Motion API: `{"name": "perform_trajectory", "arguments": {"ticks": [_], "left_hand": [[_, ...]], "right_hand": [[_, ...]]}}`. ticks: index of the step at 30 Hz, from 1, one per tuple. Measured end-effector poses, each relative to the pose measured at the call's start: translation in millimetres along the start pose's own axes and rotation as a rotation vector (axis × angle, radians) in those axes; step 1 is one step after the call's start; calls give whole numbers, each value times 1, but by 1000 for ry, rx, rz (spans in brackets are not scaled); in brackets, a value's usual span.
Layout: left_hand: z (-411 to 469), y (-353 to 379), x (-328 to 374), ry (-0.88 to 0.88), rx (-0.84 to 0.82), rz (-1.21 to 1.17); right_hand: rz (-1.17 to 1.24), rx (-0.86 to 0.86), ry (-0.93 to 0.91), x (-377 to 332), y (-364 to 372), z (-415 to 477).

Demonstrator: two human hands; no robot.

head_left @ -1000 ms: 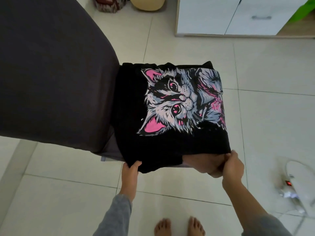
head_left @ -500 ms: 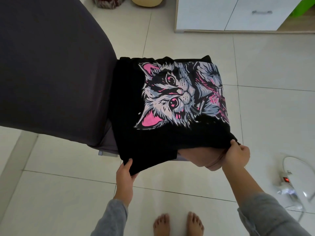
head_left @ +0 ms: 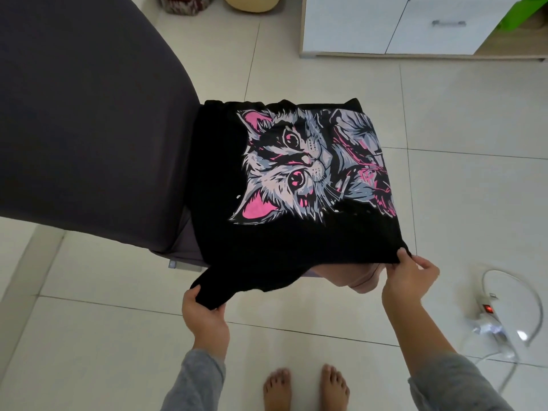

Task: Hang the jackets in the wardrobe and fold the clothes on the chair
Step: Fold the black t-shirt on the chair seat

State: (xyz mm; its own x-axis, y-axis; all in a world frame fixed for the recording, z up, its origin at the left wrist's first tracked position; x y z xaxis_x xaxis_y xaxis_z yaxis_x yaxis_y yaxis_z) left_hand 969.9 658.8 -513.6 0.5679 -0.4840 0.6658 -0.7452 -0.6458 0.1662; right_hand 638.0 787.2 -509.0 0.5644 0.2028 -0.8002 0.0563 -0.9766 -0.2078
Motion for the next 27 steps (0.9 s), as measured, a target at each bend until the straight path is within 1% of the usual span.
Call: {"name": "perform_trajectory", "arguments": {"ticks": [2, 4, 7, 10, 14, 17, 19, 21, 23, 24, 25, 27], "left_hand": [[-2, 0, 7, 12, -13, -21], [-6, 5, 14, 24, -32, -45], [-15, 25, 29, 48, -79, -69], [-24, 61, 51, 43, -157, -84], [-29, 117, 81, 75, -248, 3], [-26, 162, 99, 103, -315, 55], [-19, 193, 106, 96, -326, 76], [-9, 224, 110, 73, -331, 47], [0, 254, 111, 85, -410, -8], [2, 268, 110, 119, -481, 22], [6, 279, 107, 166, -537, 103], [13, 281, 98, 270, -575, 314]], "right_hand": [[0, -45, -21, -4, 0, -2], [-53, -72, -41, -7, 1, -1], [-157, -42, -84, -13, -1, 0], [-262, 37, -133, -29, 1, -7], [-330, 101, -275, -61, 17, -9], [-376, 70, -427, -91, 44, 0], [-393, 66, -472, -105, 63, 13], [-427, 7, -483, -115, 85, 27], [-431, -93, -527, -130, 109, 33], [-420, -170, -549, -135, 121, 37], [-429, -258, -547, -140, 133, 40], [-500, -415, -538, -140, 152, 42]]}}
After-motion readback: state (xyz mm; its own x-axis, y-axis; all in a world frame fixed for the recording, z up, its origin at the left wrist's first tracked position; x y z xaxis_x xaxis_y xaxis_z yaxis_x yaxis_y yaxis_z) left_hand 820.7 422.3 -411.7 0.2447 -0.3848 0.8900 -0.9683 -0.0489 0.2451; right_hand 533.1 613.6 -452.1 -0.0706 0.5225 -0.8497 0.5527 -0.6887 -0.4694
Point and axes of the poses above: each hand's wrist, its own z-axis towards the middle knuckle, its own y-axis out of the palm, x = y × z, the point moved 6 cm from there along z, towards the middle knuckle, and after that the axes turned 6 degrees about -z, right-handed, at the moved point
